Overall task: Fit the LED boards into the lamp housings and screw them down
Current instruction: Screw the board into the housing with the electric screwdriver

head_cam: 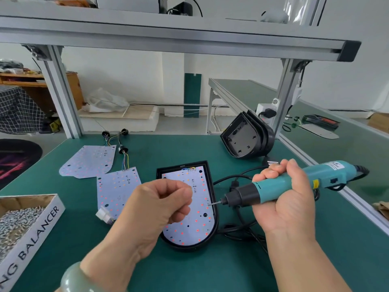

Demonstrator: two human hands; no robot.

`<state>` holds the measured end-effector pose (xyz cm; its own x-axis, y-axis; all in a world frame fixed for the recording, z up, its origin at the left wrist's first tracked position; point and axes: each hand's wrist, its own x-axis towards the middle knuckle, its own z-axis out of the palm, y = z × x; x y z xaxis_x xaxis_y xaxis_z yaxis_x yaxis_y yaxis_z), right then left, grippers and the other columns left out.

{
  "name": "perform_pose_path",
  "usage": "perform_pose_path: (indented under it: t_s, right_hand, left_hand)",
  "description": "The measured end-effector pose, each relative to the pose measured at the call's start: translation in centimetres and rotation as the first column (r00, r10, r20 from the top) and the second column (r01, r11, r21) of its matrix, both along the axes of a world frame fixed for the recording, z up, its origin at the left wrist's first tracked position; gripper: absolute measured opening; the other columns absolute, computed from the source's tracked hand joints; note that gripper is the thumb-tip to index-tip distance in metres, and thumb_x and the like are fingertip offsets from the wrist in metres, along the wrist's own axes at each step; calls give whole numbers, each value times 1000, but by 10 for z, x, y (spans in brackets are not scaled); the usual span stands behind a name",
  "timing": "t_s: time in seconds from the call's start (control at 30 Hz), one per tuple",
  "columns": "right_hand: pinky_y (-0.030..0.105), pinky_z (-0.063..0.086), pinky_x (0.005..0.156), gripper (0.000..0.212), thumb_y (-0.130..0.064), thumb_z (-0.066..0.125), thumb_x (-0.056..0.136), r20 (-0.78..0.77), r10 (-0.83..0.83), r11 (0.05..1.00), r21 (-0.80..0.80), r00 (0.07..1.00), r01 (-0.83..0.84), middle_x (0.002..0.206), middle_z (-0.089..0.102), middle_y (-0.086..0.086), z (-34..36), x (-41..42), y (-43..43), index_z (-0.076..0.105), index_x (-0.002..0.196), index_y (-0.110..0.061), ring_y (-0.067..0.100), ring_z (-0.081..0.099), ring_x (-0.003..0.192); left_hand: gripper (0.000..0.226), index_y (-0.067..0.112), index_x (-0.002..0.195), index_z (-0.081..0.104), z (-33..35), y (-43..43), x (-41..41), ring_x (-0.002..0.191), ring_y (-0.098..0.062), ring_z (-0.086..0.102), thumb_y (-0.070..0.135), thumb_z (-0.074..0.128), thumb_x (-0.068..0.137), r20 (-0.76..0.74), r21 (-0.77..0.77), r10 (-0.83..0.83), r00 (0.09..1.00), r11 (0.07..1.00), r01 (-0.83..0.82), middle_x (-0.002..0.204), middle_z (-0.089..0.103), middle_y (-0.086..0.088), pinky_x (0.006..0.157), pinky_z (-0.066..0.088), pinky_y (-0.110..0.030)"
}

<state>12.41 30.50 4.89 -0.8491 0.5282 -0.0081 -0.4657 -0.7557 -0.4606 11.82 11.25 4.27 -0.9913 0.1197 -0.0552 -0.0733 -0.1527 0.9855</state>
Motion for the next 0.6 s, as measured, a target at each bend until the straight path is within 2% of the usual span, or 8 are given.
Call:
perform_pose_path:
  t_s: [0.1, 0.17, 0.23, 0.33, 0.6]
  right_hand:
    - [18, 45, 55, 12, -19, 57, 93, -3, -7, 1000, -13, 1000, 7, 65, 51, -8, 1, -1, 0, 46, 89, -15, 4, 48, 51]
    - [18, 46, 54, 14, -20, 58, 92, -12, -9, 1000, -13, 1000, 9, 63, 51, -9, 1, 0, -1, 47, 86, -15, 4, 48, 51]
    - [18, 46, 53, 17, -21, 59, 92, -26, -16, 1000, -16, 1000, 16, 62, 51, -9, 2, 2, -2, 48, 79, -17, 4, 48, 50]
    - [19, 46, 53, 19, -21, 60, 92, -39, -20, 1000, -16, 999, 20, 60, 51, -9, 4, 5, -5, 48, 76, -18, 4, 49, 50]
    - [18, 47, 53, 13, -16, 57, 91, -40, -16, 1000, -26, 999, 15, 62, 51, -8, 2, 3, -7, 46, 84, -15, 4, 49, 50]
  left_hand:
    - [14, 9, 72, 69, 0, 7, 7, 54, -17, 66, -5, 71, 72, 92, 133, -19, 996, 991, 7, 65, 68, -9, 49, 52, -18]
    - [14, 7, 80, 70, -1, 10, 11, 57, -17, 68, -5, 71, 74, 93, 129, -19, 995, 992, 6, 68, 71, -10, 51, 53, -18]
    - [10, 9, 72, 73, -2, 14, 13, 57, -14, 67, 2, 71, 79, 71, 63, 0, 997, 998, -4, 67, 72, -9, 50, 51, -17]
    - [22, 19, 61, 75, -2, 19, 15, 53, -10, 63, 14, 70, 82, 30, -29, 11, 999, 1000, -10, 65, 71, -6, 47, 48, -16]
    - [16, 20, 62, 76, -2, 28, 21, 50, -11, 59, 18, 71, 77, 28, -23, -17, 999, 1000, 18, 63, 70, -6, 47, 46, -17]
